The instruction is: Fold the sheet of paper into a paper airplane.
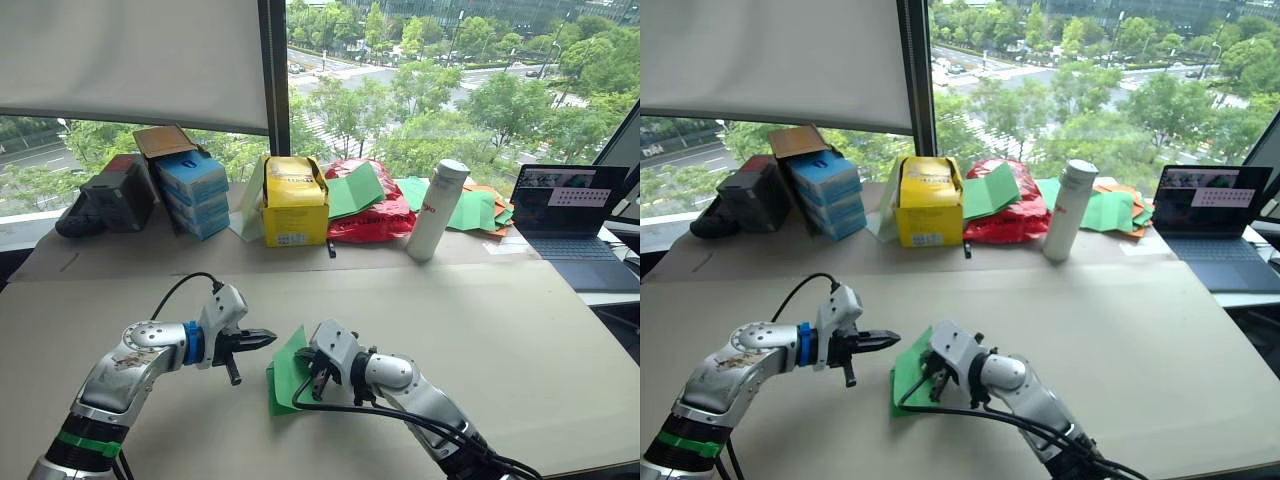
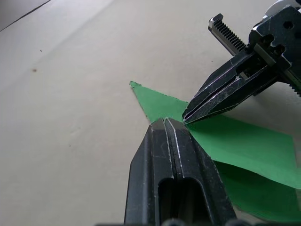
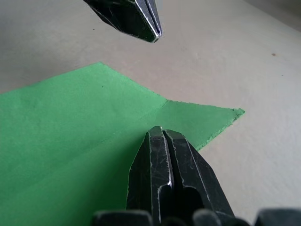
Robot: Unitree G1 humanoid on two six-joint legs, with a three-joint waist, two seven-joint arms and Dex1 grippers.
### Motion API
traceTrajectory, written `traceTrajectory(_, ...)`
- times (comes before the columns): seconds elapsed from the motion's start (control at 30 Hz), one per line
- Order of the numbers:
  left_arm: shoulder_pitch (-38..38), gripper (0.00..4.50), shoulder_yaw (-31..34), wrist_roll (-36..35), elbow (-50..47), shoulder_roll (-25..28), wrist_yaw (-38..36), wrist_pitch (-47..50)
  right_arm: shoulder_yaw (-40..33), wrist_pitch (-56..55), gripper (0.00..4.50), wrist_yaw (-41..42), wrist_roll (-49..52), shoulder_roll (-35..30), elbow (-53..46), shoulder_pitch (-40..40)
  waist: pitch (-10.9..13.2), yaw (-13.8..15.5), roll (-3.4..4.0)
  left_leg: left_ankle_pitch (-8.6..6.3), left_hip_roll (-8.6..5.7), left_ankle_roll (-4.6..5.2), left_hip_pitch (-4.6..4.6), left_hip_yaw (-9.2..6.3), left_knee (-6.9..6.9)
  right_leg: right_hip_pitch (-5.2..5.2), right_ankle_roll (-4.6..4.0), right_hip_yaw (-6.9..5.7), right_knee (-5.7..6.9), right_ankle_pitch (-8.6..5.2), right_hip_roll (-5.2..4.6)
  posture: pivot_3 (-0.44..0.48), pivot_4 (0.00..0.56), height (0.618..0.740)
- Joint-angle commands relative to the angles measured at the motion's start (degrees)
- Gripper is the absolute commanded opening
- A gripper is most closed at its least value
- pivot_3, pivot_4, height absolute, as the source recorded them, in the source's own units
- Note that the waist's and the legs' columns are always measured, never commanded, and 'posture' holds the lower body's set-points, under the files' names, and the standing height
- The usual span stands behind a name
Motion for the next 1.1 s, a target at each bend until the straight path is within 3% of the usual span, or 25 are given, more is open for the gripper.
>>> traceTrajectory(0.03, 1.56, 0.02, -2.36, 0.93, 0.82, -1.46, 0.31, -2.46, 0.10, 3.20, 0.00, 0.75, -1.03, -1.54, 1.59, 1.00, 0.00, 0.04, 0.00, 0.00, 0.00, 0.00, -0.02, 0.00, 0.00, 0.00, 0.00, 0.00, -0.01, 0.00, 0.03, 0.000, 0.150, 0.740)
traceTrajectory(0.57, 4.57, 0.02, -9.31, 9.12, 5.03, 0.74, 0.20, -10.14, -4.15, -2.86, 0.00, 3.84, 3.61, 0.32, 1.15, -1.58, 0.00, 0.21, 0.01, -0.01, 0.01, 0.03, 0.02, -0.01, -0.03, 0.00, 0.00, 0.00, -0.03, 0.00, -0.16, 0.000, 0.150, 0.740)
traceTrajectory(0.97, 6.86, 0.02, -8.28, 8.13, 1.07, 0.59, 2.36, -8.36, -2.14, -10.88, 0.00, 9.47, 1.37, -1.61, 13.08, -1.68, -0.07, -0.07, 0.10, -0.04, 0.02, 0.06, 0.23, 0.00, -0.10, 0.14, -0.01, 0.00, -0.04, 0.00, -0.20, 0.000, 0.150, 0.740)
traceTrajectory(1.1, 7.70, 0.02, -7.80, 7.89, -0.15, 0.76, 2.88, -7.70, -3.47, -13.16, 0.00, 9.33, 0.86, -0.47, 19.99, -5.29, -0.09, -0.19, 0.13, -0.03, 0.03, 0.04, 0.38, 0.00, -0.15, 0.21, -0.03, 0.02, -0.03, -0.02, -0.20, 0.000, 0.150, 0.740)
